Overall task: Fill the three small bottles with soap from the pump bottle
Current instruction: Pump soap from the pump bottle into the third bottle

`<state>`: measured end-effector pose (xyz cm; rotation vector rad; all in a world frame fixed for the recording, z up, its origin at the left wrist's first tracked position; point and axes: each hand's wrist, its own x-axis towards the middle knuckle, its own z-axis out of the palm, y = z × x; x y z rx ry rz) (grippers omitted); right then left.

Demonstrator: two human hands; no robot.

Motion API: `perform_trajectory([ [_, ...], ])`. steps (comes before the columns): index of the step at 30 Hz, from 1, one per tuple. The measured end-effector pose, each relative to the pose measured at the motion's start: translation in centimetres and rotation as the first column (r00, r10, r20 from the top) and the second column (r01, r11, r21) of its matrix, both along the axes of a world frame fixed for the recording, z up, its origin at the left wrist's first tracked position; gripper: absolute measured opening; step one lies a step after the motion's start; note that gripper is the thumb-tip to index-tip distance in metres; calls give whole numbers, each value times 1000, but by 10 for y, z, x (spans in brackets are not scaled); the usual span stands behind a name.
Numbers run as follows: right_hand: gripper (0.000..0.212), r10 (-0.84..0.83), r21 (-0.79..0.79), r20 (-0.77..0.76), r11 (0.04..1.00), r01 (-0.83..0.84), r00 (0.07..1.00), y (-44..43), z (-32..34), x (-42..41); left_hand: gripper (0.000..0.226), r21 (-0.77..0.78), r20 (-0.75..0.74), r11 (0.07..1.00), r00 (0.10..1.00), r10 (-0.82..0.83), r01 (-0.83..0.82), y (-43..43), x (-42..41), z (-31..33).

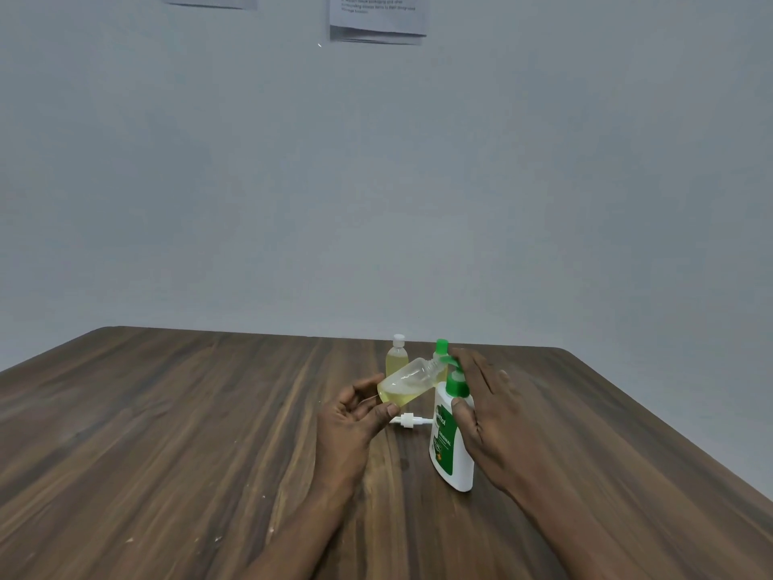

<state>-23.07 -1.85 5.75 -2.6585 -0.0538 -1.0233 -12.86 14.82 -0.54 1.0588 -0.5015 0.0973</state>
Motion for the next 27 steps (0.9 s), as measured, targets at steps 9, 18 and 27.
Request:
perform_trajectory([
  [9, 52, -10, -18, -47, 1000, 9, 999, 1, 0, 1, 39, 31, 1, 999, 1000, 11, -12, 1, 0, -1],
  [18, 58, -3, 12, 2, 1000, 3, 1000, -2, -3, 3, 40, 32, -1, 999, 1000, 13, -13, 0, 0, -3],
  [27, 53, -17, -21, -49, 1000, 15, 999, -2, -6, 4, 40, 41, 0, 999, 1000, 6, -6, 1, -2, -2],
])
